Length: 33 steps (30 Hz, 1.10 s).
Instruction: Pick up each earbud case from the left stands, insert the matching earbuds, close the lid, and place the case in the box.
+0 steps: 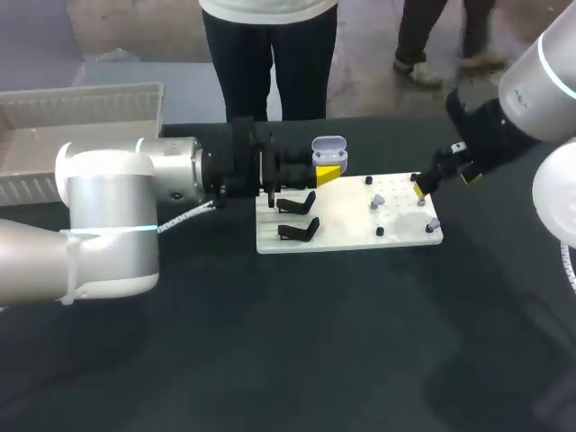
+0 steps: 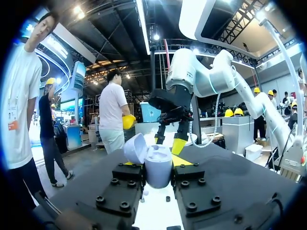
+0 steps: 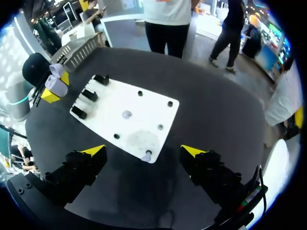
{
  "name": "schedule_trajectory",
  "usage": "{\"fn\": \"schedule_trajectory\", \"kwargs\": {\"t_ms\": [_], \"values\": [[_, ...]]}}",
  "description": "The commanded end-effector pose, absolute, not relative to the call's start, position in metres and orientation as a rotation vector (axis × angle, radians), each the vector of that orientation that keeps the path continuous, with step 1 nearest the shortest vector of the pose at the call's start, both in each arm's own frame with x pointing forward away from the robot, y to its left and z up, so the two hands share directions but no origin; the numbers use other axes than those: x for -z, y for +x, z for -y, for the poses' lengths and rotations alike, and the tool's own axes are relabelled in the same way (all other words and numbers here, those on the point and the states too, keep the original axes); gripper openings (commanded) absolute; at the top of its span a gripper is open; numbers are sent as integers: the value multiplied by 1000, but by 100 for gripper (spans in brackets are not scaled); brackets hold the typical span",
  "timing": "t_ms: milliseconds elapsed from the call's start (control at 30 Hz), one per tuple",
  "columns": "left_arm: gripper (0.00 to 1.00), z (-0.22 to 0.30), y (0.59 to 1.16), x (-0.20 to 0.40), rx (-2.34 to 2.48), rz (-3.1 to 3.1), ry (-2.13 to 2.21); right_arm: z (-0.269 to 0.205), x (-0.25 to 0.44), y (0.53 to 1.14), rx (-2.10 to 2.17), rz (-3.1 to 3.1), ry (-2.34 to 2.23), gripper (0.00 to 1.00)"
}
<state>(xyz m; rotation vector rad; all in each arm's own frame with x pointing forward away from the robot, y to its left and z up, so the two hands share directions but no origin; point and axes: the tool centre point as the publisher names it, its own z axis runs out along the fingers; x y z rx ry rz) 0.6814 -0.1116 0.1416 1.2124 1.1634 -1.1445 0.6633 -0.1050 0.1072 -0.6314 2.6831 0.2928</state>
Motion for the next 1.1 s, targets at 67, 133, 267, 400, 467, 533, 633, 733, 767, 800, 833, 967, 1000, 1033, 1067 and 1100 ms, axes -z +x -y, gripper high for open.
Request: {"fn": "schedule_trajectory", "kwargs": {"t_ms": [67,133,267,400,467,533,633,733,767,800,833,967,1000,1033,1067,1100], "values": [[0,109,679,-147,1129,-1159,1209,107,-103,660,-115,-2681,-581,100],[0,109,679,-147,1129,-1158,1211,108,-101,660,-110,-2686,-581,100],[0,109,679,-147,1128,-1159,1210,108,-94,659,-69,-2713,-596,100],[0,109,679,-147,1128,-1159,1210,108,-81,656,-13,-2741,-597,100],[0,109,679,-147,1128,-1159,1210,107,-76,655,5,-2755,-606,100],[0,109,679,-147,1128,-1159,1210,106,-71,653,16,-2769,-610,100],[0,109,679,-147,1128,-1159,1210,103,-62,650,51,-2784,-643,100],[0,109,679,-147,1128,-1159,1210,103,-52,649,55,-2802,-655,100],[0,109,679,-147,1128,-1159,1210,102,-50,648,57,-2802,-656,100],[0,109,679,-147,1128,-1159,1210,102,-48,648,57,-2807,-657,100],[0,109,679,-147,1128,-1159,1210,102,-46,647,55,-2809,-658,100],[0,109,679,-147,1128,-1159,1210,102,-40,646,39,-2819,-652,100],[0,109,679,-147,1128,-1159,1210,102,-38,647,37,-2821,-651,100],[0,109,679,-147,1128,-1159,1210,103,-37,647,34,-2823,-649,100],[0,109,679,-147,1128,-1159,1210,103,-36,647,33,-2823,-648,100],[0,109,679,-147,1128,-1159,1210,104,-34,648,29,-2824,-647,100]]}}
